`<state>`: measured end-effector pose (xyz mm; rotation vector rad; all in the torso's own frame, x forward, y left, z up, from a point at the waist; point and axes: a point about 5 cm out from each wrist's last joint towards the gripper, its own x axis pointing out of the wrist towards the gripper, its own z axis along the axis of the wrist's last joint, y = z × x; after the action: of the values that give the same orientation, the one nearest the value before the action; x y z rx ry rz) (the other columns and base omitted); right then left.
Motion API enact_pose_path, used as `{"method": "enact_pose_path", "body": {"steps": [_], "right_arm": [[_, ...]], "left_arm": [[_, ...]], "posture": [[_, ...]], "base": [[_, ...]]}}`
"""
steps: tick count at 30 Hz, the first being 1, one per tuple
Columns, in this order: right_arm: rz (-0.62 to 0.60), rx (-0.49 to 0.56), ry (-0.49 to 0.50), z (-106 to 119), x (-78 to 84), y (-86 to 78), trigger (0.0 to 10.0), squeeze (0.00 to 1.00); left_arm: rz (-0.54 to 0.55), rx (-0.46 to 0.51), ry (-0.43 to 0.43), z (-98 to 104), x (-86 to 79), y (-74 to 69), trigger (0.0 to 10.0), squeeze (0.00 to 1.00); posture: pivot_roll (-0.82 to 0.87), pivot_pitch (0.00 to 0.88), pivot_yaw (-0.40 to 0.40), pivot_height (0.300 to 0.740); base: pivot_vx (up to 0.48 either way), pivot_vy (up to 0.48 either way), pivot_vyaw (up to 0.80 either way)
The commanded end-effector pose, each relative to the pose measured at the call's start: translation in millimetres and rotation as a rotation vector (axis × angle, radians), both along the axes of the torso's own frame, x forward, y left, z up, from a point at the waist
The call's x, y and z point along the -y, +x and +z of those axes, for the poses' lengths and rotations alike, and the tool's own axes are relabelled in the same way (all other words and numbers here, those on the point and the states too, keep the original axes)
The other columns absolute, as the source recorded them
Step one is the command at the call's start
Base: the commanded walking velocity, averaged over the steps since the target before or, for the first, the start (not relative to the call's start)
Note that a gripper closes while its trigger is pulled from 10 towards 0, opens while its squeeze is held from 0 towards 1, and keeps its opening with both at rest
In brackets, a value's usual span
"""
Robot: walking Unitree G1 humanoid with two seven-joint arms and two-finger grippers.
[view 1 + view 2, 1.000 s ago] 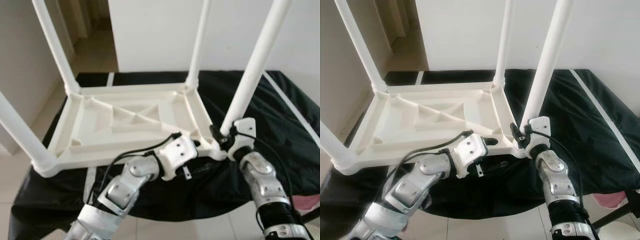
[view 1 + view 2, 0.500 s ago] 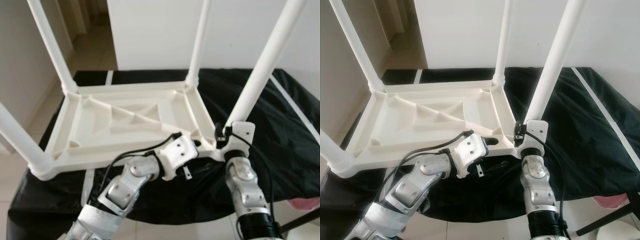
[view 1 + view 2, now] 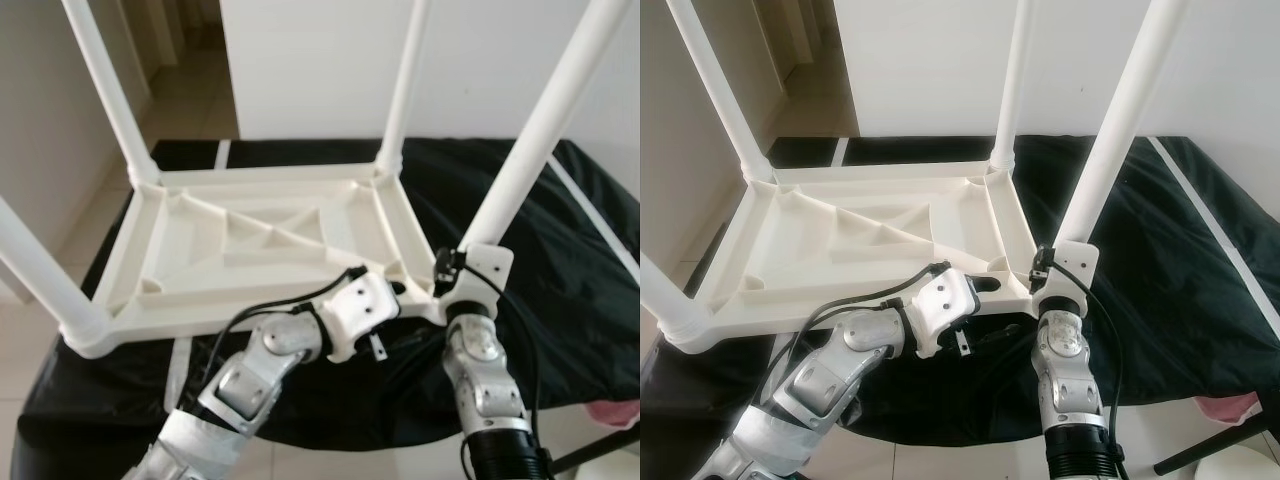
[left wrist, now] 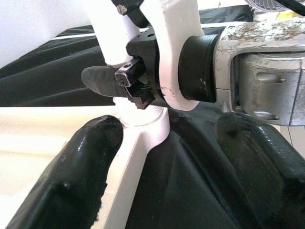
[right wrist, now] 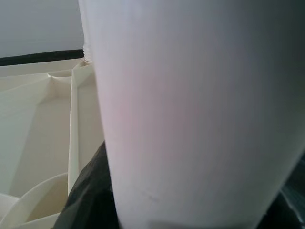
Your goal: Building children table
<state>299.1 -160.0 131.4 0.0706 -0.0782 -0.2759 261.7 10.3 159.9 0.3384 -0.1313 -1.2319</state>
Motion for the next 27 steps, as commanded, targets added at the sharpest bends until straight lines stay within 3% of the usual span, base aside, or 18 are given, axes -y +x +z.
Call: {"method": "enact_pose_path", "body": {"steps": [1, 8, 18, 19, 20, 21, 26, 27], "right_arm": [[-0.016, -0.049, 0.011, -10, 1.4, -4.3, 10.0, 1.0], [-0.031, 0.004, -0.028, -1, 10.2, -4.7, 10.0, 1.0], [0.13, 0.053, -0.039, 5, 31.8, -3.3, 10.0, 1.0], [0.176, 0.046, -0.058, 4, 34.0, -3.0, 10.0, 0.72], [0.209, 0.041, -0.072, 3, 35.5, -3.0, 10.0, 0.72], [0.228, 0.039, -0.082, 2, 36.2, -3.0, 10.0, 0.0], [0.366, 0.008, -0.124, -2, 31.9, -2.1, 10.0, 0.0], [0.462, 0.003, -0.15, -4, 28.1, -1.6, 10.0, 0.0]], "left_arm": [[-0.017, 0.007, 0.026, -3, 0.3, 0.0, 10.0, 0.0], [-0.025, 0.004, 0.026, -4, 1.3, -2.3, 10.0, 0.0], [-0.031, 0.002, 0.031, -5, 1.2, -2.6, 10.0, 0.0], [-0.032, 0.001, 0.032, -5, 1.0, -2.8, 10.0, 0.0], [-0.032, 0.0, 0.033, -6, 0.8, -3.0, 10.0, 0.0], [-0.032, 0.0, 0.034, -6, 0.7, -3.1, 10.0, 0.0], [-0.032, -0.001, 0.034, -6, 1.0, -3.6, 10.0, 0.0], [-0.031, -0.001, 0.035, -6, 0.6, -3.6, 10.0, 0.0]], "posture": [[-0.04, 0.0, -0.025, 0.74], [-0.04, 0.0, -0.018, 0.74], [-0.05, 0.0, -0.01, 0.74], [-0.06, 0.0, -0.009, 0.74], [-0.06, 0.0, -0.009, 0.74], [-0.06, 0.0, -0.009, 0.74], [-0.05, 0.0, -0.008, 0.74], [-0.05, 0.0, -0.008, 0.74]], "base": [[0.0, 0.0, 0.0], [0.0, 0.0, 0.0], [0.0, 0.0, 0.0], [0.0, 0.0, 0.0], [0.0, 0.0, 0.0], [0.0, 0.0, 0.0], [0.0, 0.0, 0.0], [0.0, 0.0, 0.0]]}}
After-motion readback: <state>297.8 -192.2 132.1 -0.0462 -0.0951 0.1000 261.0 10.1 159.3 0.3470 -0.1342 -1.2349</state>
